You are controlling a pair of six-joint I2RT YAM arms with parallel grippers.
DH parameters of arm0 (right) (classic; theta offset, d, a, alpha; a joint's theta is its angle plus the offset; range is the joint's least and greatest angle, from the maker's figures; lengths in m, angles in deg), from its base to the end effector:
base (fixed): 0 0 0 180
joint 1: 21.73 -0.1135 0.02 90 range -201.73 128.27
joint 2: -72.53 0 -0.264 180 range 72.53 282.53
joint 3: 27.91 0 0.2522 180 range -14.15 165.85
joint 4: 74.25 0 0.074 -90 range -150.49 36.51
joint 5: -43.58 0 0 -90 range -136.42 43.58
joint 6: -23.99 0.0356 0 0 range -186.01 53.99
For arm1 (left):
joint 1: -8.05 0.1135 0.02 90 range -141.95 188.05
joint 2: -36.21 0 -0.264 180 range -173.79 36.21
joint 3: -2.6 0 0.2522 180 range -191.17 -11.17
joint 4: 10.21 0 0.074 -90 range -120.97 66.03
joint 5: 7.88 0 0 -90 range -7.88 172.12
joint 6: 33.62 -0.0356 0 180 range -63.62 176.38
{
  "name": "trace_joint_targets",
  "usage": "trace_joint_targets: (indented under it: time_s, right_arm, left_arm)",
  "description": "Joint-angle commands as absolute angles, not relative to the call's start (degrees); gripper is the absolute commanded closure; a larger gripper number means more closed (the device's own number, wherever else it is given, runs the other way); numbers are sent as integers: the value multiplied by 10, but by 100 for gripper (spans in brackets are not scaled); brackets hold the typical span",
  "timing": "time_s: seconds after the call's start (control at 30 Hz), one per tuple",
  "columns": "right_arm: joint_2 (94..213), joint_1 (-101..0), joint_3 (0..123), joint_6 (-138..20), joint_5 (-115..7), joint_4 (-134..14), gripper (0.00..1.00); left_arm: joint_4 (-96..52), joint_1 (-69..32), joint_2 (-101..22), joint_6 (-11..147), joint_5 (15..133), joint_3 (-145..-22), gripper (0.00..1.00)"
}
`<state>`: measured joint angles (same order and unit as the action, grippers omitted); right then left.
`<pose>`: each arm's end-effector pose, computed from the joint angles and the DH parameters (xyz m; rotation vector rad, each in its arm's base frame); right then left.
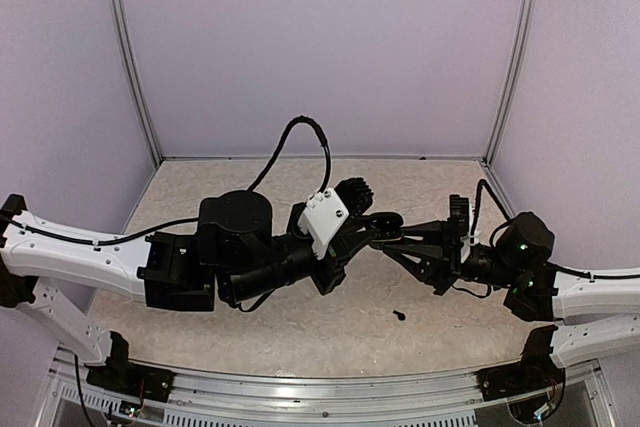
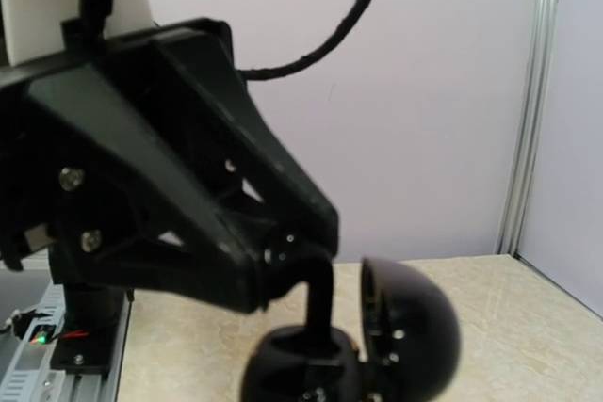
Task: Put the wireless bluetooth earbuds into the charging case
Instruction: Insert the left earbud into the left side groove of the charging case, then adjust the left earbud in the left side groove of the charging case.
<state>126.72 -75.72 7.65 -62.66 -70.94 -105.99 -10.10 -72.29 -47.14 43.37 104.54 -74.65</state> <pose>0.1104 0.1770 0.2712 -0.9477 1.1046 1.1160 0.0715 -0.3393 0.3378 1.0114 1.3641 -0.5588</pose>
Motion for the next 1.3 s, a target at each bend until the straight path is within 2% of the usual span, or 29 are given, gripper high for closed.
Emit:
trace_joint_targets:
  time_s: [0.0,0.17,0.43,0.57,0.73,1.03,1.27]
  right_arm:
    - [1244,-761,100,-626,-708,-1108,100]
    - [1245,-760,101,-627,-705,-1117,100]
    - [1248,-760,101,-629,-709,-1116,100]
    - [1250,-760,100,-629,-710,-1115,100]
    - [1250,-760,99,-630,-709,-1114,100]
    - [1246,-760,98,-636,-716,-1097,100]
    - [1231,-760,103,-642,-743,-1052,100]
  left_arm:
    - [-164,-724,-476,416,1068,-740,89]
    - [-172,-725,-491,432,1051,-748,86]
    - [-182,-724,-499,446,1060,-757,74]
    - [-180,-723,-495,445,1059,-756,72]
    - [-180,-724,-487,448,1059,-750,61]
    - [-154,-722,-415,453,1028,-686,45]
    - [-179,-690,-333,478,918,-666,43]
